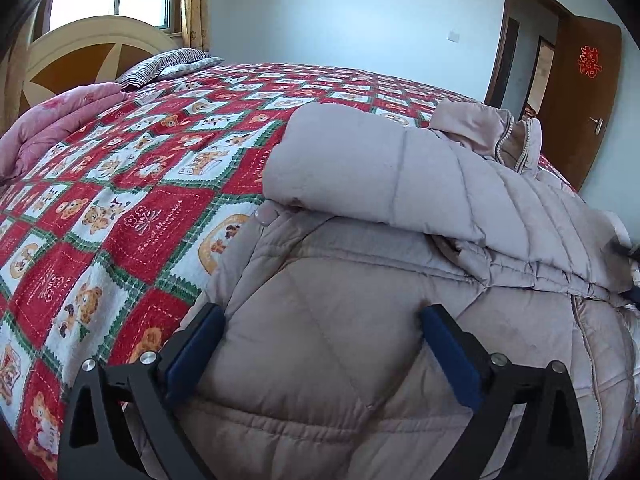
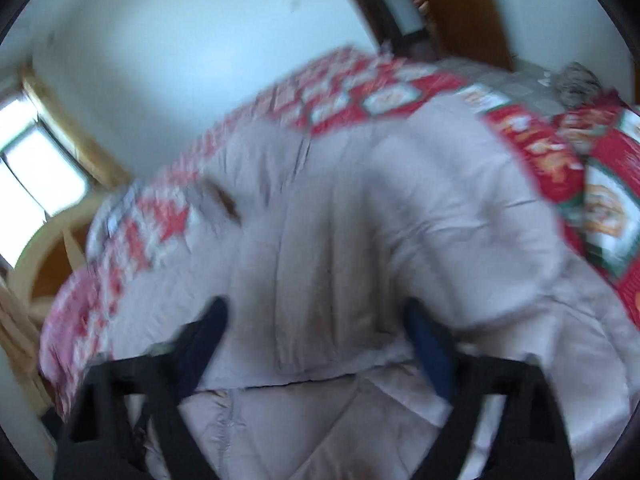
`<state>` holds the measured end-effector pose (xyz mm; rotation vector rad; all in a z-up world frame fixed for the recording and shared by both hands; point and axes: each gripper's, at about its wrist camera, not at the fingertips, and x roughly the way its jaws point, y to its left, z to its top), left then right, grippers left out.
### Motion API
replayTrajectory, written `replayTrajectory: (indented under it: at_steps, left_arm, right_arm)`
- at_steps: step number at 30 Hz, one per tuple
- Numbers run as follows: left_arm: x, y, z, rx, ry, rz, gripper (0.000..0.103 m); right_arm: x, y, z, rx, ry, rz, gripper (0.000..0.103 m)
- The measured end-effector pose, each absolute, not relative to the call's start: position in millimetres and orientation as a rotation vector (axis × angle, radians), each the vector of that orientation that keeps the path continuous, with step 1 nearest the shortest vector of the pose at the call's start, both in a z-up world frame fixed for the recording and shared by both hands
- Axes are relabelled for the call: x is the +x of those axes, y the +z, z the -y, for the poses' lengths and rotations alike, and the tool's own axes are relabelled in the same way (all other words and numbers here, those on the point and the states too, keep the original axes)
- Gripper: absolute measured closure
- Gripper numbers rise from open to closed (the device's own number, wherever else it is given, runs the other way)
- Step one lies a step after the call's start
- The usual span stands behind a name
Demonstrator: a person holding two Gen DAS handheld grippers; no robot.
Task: Fold large clothes
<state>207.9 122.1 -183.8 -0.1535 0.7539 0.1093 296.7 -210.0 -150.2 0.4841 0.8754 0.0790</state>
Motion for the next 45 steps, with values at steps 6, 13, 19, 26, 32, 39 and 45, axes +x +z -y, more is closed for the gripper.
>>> replayTrajectory:
  at_steps: [6, 13, 19, 26, 32, 39, 45]
  left_arm:
    - [205.2, -182.3, -125.9, -0.185, 0.093, -0.741, 0.003]
    - [183.8, -153.5, -136.5, -0.224, 0.129, -0.699, 0.003]
    - [192.0, -98.6, -124.2, -0.048, 0.165, -0.598, 0.003]
    - [259.8, -91.5, -126.8, 0.025, 0.222, -0.64, 0.003]
    - [295.6, -160.2, -136.9, 0.066, 0.357, -0.793, 0.003]
    - [299.9, -178.4, -142.3, 0.04, 0.345, -0.847, 0.001]
    - [276.1, -123.3, -124.6, 0.116, 0.221, -0.704, 0.002]
  right_arm:
    - [258.7, -133.0, 178.1, 0.457, 0.217, -0.863, 0.089]
    - [228.3, -161.1, 170.4, 0.333, 0.218, -0.936, 0.09]
    - [242.4, -144.9, 182.2, 0.35, 0.181, -0.902, 0.061]
    - [224.7, -97.9, 176.8, 0.171, 0.047, -0.667, 0.045]
    - [285.6, -154.8, 154.0, 0.135, 0.143, -0.883, 0.069]
    - [301.1, -176.6, 163.8, 0.22, 0.198, -0.919, 0.069]
    - [293.3, -120.2, 174.6, 0.187, 0.223, -0.842, 0.051]
